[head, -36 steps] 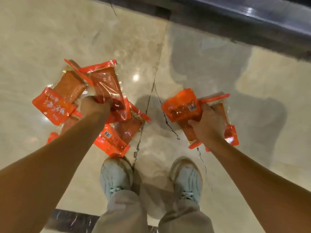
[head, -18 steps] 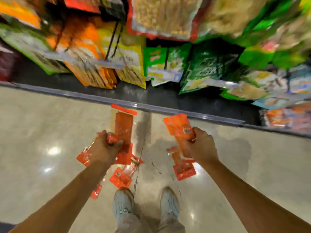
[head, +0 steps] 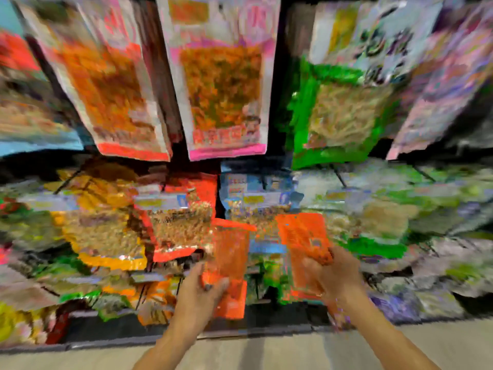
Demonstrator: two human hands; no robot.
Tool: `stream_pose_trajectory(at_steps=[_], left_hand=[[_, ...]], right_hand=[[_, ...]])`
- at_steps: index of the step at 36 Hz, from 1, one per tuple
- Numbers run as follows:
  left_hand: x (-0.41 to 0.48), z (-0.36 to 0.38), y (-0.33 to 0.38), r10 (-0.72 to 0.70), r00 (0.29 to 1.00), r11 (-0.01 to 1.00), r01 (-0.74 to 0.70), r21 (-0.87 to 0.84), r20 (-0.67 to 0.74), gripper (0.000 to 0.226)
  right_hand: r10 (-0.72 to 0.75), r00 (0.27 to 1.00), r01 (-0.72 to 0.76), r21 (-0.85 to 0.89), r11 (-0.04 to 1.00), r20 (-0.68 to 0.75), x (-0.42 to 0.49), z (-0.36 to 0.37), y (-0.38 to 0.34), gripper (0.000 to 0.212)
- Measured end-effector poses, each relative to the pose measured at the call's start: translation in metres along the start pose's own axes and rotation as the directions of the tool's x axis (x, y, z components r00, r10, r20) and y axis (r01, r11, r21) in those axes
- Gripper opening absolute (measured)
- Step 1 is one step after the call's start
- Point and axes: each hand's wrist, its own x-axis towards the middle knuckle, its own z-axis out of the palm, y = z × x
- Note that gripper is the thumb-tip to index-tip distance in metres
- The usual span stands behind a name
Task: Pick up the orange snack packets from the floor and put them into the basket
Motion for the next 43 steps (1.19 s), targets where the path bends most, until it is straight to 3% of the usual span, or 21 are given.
stream_pose_trajectory(at_steps=[6,11,24,35,43], left_hand=[[-0.036,0.032,0.106,0.208,0.969,0.978,-0.204,-0.044,0.136,0.027],[-0.068,0.072,0.178,0.402,0.877,0.915,-0.398,-0.069,0.263,0.031],[-0.222,0.204,0.251,0.535,0.598,0.843,-0.420,-0.334,0.597,0.026],[-0.438,0.334,0.277,0.542,0.291,0.826,-0.355,-0.437,0.788,0.026],[-0.623,0.424,0.285,0.531,0.151,0.830,-0.291,-0.476,0.833,0.029]], right_hand=[[-0.065,0.957,0.084,0.055,0.995,-0.282,-0.061,-0.095,-0.055,0.033],[-0.096,0.887,0.170,0.124,0.978,-0.452,-0.123,-0.156,-0.074,0.034],[0.041,0.590,0.185,0.185,0.965,-0.806,-0.351,-0.275,-0.045,0.031],[0.158,0.332,0.105,0.203,0.974,-0.930,-0.560,-0.375,0.019,0.029],[0.160,0.208,0.066,0.178,0.982,-0.965,-0.715,-0.463,0.077,0.025]])
